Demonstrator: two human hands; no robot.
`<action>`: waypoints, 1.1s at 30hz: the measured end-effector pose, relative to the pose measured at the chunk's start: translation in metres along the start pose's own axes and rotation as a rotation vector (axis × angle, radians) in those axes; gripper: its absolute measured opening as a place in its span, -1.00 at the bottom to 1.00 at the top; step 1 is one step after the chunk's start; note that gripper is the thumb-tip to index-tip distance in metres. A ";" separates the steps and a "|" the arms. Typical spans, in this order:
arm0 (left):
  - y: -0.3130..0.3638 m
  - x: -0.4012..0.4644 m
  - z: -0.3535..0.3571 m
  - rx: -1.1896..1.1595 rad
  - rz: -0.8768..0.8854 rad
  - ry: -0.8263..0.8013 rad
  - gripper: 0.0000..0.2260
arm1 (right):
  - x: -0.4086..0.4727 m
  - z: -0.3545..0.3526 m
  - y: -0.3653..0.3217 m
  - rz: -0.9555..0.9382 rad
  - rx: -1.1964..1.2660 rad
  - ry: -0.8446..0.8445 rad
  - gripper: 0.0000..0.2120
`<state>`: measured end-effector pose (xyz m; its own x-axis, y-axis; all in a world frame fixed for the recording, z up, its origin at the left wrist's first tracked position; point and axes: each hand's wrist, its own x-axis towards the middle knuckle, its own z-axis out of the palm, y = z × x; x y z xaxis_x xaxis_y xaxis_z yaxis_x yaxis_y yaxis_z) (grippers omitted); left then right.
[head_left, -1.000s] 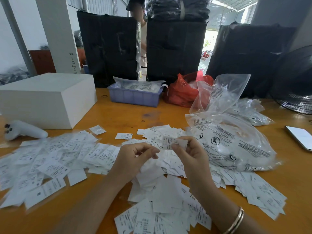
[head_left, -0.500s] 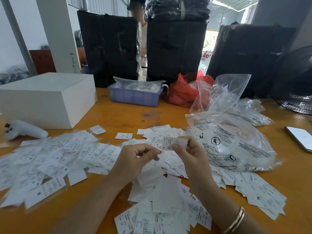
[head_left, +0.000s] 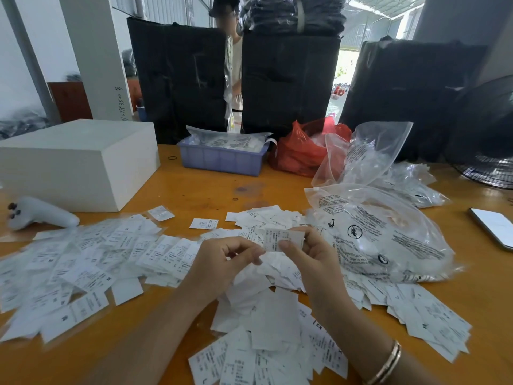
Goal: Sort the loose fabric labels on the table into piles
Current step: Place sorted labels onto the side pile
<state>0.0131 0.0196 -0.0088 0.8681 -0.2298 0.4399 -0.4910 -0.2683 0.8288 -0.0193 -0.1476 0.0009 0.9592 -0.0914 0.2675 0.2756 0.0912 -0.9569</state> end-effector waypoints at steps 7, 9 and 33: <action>0.001 0.001 0.000 0.005 -0.005 -0.004 -0.76 | 0.001 -0.001 -0.001 -0.014 0.037 0.040 -0.92; 0.000 0.001 0.000 0.025 -0.003 -0.003 -0.77 | 0.000 -0.001 0.000 -0.006 0.009 0.010 -0.93; 0.004 0.000 0.000 -0.028 0.002 -0.027 -0.82 | -0.001 -0.005 -0.002 -0.228 -0.313 0.080 -0.90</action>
<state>0.0111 0.0187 -0.0053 0.8649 -0.2558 0.4319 -0.4899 -0.2421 0.8375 -0.0214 -0.1527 0.0023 0.8641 -0.1524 0.4797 0.4368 -0.2464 -0.8652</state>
